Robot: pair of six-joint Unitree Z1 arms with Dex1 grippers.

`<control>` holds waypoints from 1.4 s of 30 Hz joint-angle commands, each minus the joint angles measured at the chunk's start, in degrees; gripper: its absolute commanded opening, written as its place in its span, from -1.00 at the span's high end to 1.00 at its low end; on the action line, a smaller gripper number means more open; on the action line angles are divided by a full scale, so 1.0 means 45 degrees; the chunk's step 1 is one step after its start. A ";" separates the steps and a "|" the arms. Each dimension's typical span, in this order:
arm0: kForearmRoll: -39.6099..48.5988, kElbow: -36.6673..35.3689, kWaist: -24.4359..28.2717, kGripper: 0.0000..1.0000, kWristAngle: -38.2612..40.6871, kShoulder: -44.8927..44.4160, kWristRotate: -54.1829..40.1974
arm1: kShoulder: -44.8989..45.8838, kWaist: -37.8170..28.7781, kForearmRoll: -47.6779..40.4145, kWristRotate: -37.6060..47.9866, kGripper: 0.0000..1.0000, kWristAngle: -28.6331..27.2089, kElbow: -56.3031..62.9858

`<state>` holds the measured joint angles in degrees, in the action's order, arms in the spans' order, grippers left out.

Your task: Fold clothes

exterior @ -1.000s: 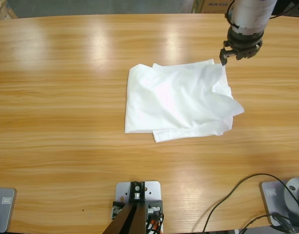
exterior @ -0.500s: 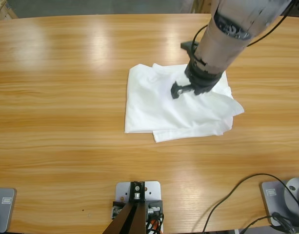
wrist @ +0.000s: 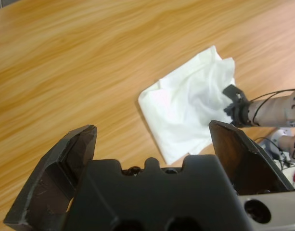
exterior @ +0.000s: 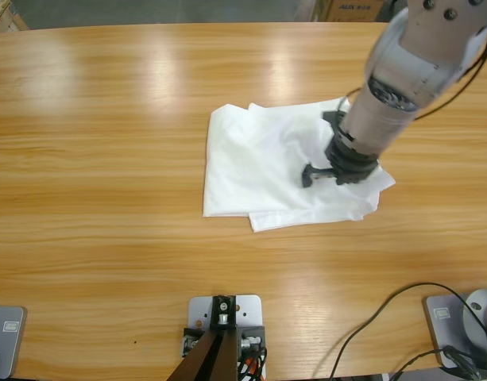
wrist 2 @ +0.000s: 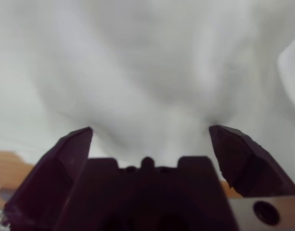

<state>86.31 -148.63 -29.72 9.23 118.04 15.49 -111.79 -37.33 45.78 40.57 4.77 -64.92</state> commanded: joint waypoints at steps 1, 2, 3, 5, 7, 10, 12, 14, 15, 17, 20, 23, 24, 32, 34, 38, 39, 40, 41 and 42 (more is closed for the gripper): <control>0.1972 0.0372 0.0160 -0.82 0.0203 -0.0254 -0.0260 | 0.1209 0.0518 0.0236 0.1081 -1.00 -0.1056 0.1168; 0.1972 0.0391 0.0160 -0.82 0.0210 -0.0266 -0.0260 | 0.1334 0.0580 0.0314 0.1089 -1.00 -0.1197 0.1164; 0.1972 0.0431 0.0160 -0.82 0.0203 -0.0290 -0.0260 | 0.1424 0.0635 0.0412 0.1101 -1.00 -0.1357 0.1164; 0.1972 0.0513 0.0160 -0.82 0.0203 -0.0336 -0.0287 | 0.1498 0.0643 0.0576 0.1120 -1.00 -0.1580 0.1164; 0.1972 0.0602 0.0160 -0.82 0.0210 -0.0387 -0.0310 | 0.1474 0.0643 0.0717 0.1109 -1.00 -0.1748 0.1176; 0.1956 0.0688 0.0160 -0.82 0.0214 -0.0411 -0.0318 | 0.2052 0.0330 0.0873 0.0882 -1.00 -0.2341 0.0992; 0.1952 0.0786 0.0152 -0.82 0.0234 -0.0418 -0.0310 | 0.2318 -0.0131 0.0811 -0.0177 -1.00 -0.2298 0.0328; 0.1952 0.0985 0.0109 -0.82 0.0234 -0.0477 -0.0279 | 0.2142 -0.0299 0.0732 -0.1395 -1.00 -0.1904 -0.0750; 0.1952 0.1098 0.0085 -0.81 0.0226 -0.0536 -0.0271 | 0.1869 -0.0299 0.0799 -0.1880 -1.00 -0.1677 -0.1289; 0.1937 0.1263 0.0082 -0.81 0.0214 -0.0649 -0.0252 | 0.1095 -0.0299 0.1115 -0.2805 -1.00 -0.1087 -0.2375; 0.1945 0.1395 0.0082 -0.81 0.0214 -0.0860 -0.0181 | -0.0159 -0.0338 0.1764 -0.3505 -1.00 -0.0568 -0.3812; 0.1933 0.1829 0.0003 -0.81 0.0156 -0.1004 -0.0123 | -0.1088 -0.0599 0.1896 -0.3548 -0.99 -0.0220 -0.4527; 0.1917 0.2036 -0.0047 -0.81 0.0117 -0.1032 -0.0123 | -0.1342 -0.0681 0.1904 -0.3540 -0.99 -0.0099 -0.4695; 0.1324 0.3700 -0.0153 -0.81 0.0078 -0.0997 -0.0064 | -0.3377 -0.0748 0.3053 -0.3548 -0.99 0.0131 -0.7387; 0.1132 0.3942 -0.0149 -0.82 0.0070 -0.0961 -0.0076 | -0.3920 -0.0767 0.3424 -0.3563 -0.99 0.0202 -0.8219; 0.1015 0.4122 -0.0055 -0.82 -0.0001 -0.0930 -0.0217 | -0.4893 -0.0767 0.3822 -0.3548 -0.99 0.0686 -0.9109; 0.1015 0.4153 0.0015 -0.82 -0.0001 -0.0922 -0.0244 | -0.5080 -0.0775 0.3811 -0.3532 -0.99 0.0827 -0.9109; 0.1015 0.4169 0.0082 -0.82 -0.0001 -0.0922 -0.0267 | -0.5213 -0.0795 0.3799 -0.3528 -0.99 0.0889 -0.9109; 0.1015 0.4196 0.0171 -0.82 -0.0001 -0.0918 -0.0318 | -0.5350 -0.0842 0.3783 -0.3528 -1.00 0.0920 -0.9109; 0.1015 0.4231 0.0222 -0.82 -0.0001 -0.0918 -0.0349 | -0.5451 -0.0865 0.3748 -0.3532 -1.00 0.0979 -0.9109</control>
<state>86.33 -131.85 -29.96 9.24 113.86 14.71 -129.23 -40.23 62.08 25.47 6.73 -104.98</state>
